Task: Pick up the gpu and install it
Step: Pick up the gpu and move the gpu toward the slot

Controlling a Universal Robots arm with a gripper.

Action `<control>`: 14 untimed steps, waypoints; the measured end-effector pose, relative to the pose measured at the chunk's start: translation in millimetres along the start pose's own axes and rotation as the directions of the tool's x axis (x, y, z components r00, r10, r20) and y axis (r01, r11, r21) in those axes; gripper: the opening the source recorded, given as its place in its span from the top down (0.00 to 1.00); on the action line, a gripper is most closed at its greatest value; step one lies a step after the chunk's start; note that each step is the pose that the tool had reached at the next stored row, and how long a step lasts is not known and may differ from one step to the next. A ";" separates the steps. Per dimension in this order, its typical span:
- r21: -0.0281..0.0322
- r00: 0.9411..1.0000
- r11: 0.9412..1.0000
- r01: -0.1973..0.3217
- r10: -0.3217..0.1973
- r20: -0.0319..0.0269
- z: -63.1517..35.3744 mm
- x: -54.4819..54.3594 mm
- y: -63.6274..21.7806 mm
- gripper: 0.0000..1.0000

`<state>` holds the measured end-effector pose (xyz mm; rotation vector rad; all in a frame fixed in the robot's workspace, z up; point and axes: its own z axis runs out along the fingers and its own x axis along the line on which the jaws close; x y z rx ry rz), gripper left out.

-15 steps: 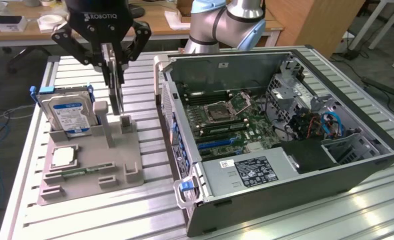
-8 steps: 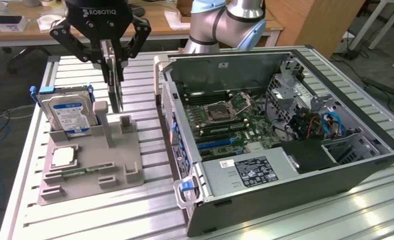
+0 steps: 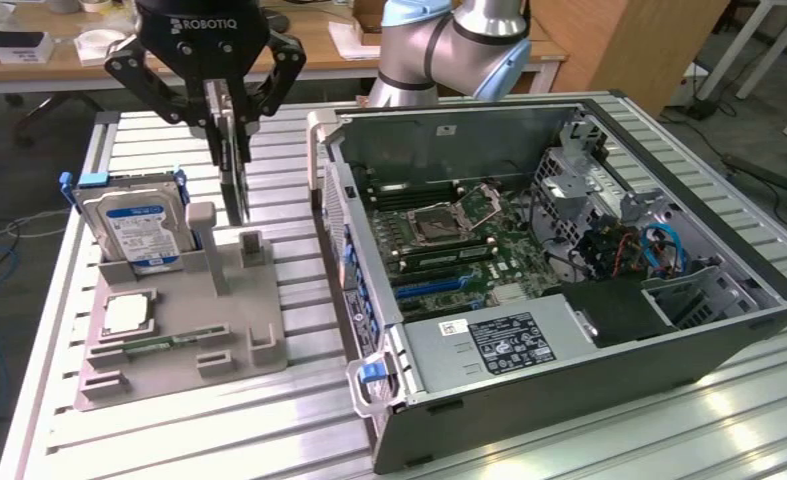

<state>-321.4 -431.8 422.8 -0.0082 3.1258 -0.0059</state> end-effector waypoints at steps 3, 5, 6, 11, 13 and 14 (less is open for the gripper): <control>0.000 1.000 1.000 0.000 0.000 0.000 0.1 -4.4 0.0 0.73; 0.000 1.000 1.000 0.000 0.000 0.000 0.1 -7.8 0.0 0.73; 0.000 1.000 1.000 0.000 0.000 0.000 0.1 -9.4 0.0 0.73; 0.000 1.000 1.000 0.000 0.000 0.000 0.2 -17.3 -0.1 0.73; 0.000 1.000 1.000 0.000 0.000 0.000 0.4 -20.9 -0.1 0.73; 0.000 1.000 1.000 0.000 0.000 0.000 0.3 -22.7 -0.1 0.73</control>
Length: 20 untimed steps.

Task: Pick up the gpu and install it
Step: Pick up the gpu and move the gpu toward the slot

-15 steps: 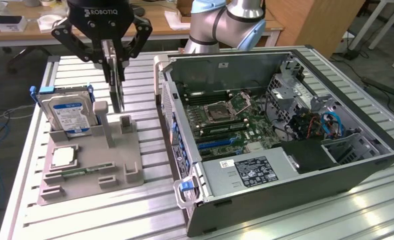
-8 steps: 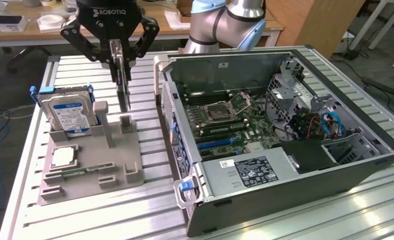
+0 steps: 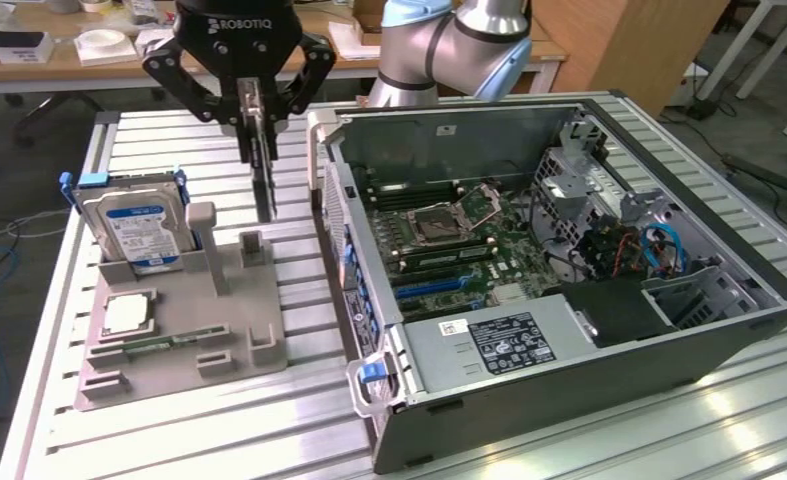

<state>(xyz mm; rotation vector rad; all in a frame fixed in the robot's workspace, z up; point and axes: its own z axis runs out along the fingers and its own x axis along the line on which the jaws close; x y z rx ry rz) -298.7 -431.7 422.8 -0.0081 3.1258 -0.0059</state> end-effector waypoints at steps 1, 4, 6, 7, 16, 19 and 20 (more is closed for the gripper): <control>0.000 1.000 1.000 0.000 0.000 0.000 0.0 -1.8 0.0 0.73; 0.000 1.000 1.000 0.000 0.000 0.000 0.1 -6.9 0.0 0.73; 0.000 1.000 1.000 0.000 0.000 0.000 0.2 -10.5 0.0 0.73; 0.000 1.000 1.000 0.000 0.000 0.000 0.2 -12.2 -0.1 0.73; 0.000 1.000 1.000 0.000 0.000 0.000 0.5 -28.0 -0.1 0.73; 0.000 1.000 1.000 0.000 0.000 0.000 0.5 -32.4 -0.2 0.73; 0.000 1.000 1.000 0.000 0.000 0.000 0.5 -33.7 -0.2 0.73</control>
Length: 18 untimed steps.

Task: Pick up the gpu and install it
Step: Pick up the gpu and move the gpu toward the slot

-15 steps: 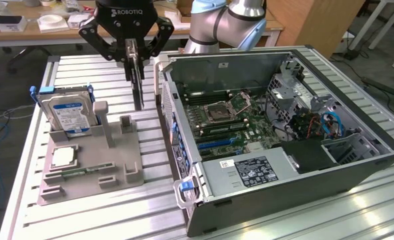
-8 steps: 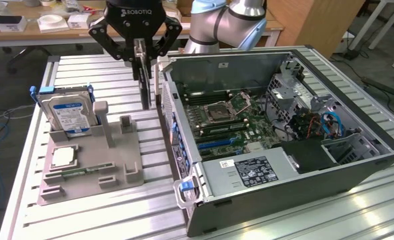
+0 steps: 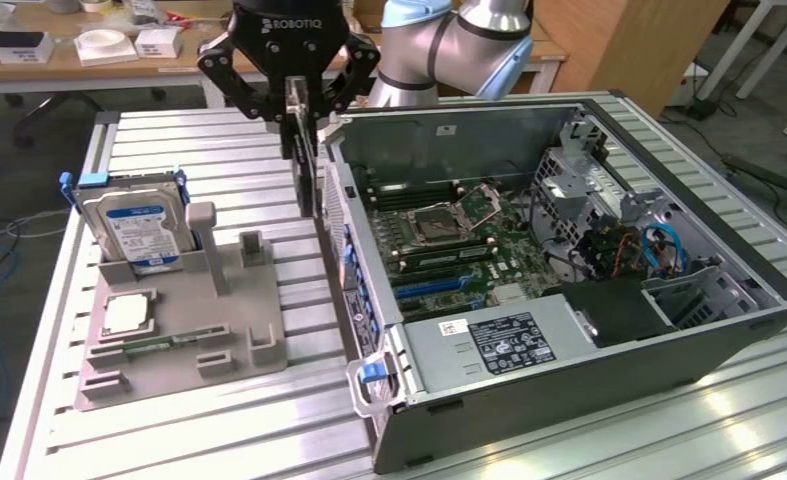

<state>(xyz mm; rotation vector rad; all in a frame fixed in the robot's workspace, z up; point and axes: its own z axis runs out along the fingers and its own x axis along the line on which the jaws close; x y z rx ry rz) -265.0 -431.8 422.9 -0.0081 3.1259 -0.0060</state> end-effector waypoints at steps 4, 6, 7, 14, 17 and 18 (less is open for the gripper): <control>0.000 1.000 1.000 0.000 0.000 0.000 0.1 -4.0 0.0 0.73; 0.000 1.000 1.000 0.000 0.000 0.000 0.1 -6.3 0.0 0.73; 0.000 1.000 1.000 0.000 0.000 0.000 0.2 -7.5 -0.1 0.73; 0.000 1.000 1.000 0.000 0.000 0.000 0.3 -16.5 -0.1 0.73; 0.000 1.000 1.000 0.000 0.000 0.000 0.3 -20.6 -0.1 0.73; 0.000 1.000 1.000 0.000 0.000 0.000 0.3 -22.0 -0.1 0.73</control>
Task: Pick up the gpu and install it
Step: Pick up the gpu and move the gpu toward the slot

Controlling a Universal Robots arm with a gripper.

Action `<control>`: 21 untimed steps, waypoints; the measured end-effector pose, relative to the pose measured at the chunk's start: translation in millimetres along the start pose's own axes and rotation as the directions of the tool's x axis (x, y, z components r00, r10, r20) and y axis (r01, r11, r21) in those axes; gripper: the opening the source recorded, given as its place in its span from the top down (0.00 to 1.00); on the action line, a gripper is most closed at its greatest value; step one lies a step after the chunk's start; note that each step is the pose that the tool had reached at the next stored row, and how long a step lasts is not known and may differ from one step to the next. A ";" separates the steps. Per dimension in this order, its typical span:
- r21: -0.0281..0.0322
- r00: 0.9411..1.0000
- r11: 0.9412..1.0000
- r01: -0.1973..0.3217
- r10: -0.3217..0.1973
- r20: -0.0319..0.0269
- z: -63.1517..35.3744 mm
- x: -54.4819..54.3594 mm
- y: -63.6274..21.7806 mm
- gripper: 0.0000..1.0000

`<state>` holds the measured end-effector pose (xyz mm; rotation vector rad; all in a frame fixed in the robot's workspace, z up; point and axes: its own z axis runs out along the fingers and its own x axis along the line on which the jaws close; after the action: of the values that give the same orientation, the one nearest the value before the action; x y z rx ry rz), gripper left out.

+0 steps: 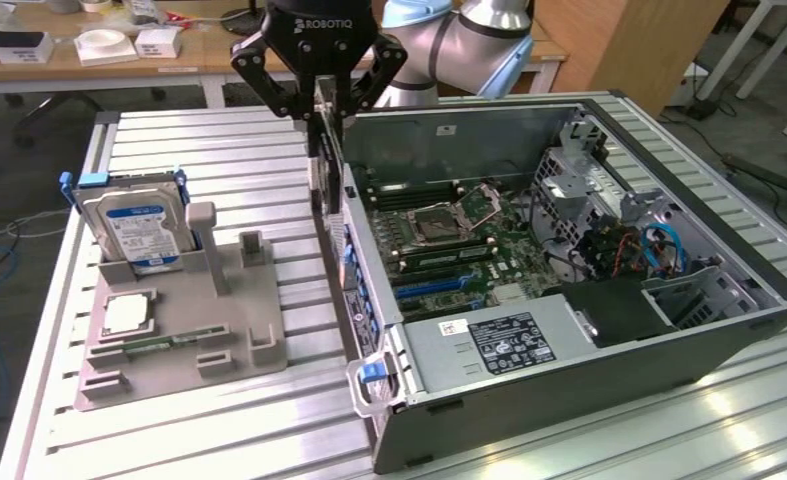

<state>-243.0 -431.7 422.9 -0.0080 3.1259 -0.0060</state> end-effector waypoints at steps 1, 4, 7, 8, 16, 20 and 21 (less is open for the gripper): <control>0.000 1.000 1.000 0.000 0.000 0.000 0.0 -1.4 0.0 0.73; 0.000 1.000 1.000 0.000 0.000 0.000 0.1 -5.6 0.0 0.73; 0.000 1.000 1.000 0.000 0.000 0.000 0.2 -9.8 -0.1 0.73; 0.000 1.000 1.000 0.000 0.000 0.000 0.2 -11.1 -0.1 0.73; 0.000 1.000 1.000 0.000 0.000 0.000 0.4 -22.3 -0.1 0.73; 0.000 1.000 1.000 0.000 0.000 0.000 0.5 -28.8 -0.2 0.73; 0.000 1.000 1.000 0.000 0.000 0.000 0.5 -30.3 -0.2 0.73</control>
<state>-212.7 -431.8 422.8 -0.0082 3.1259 -0.0060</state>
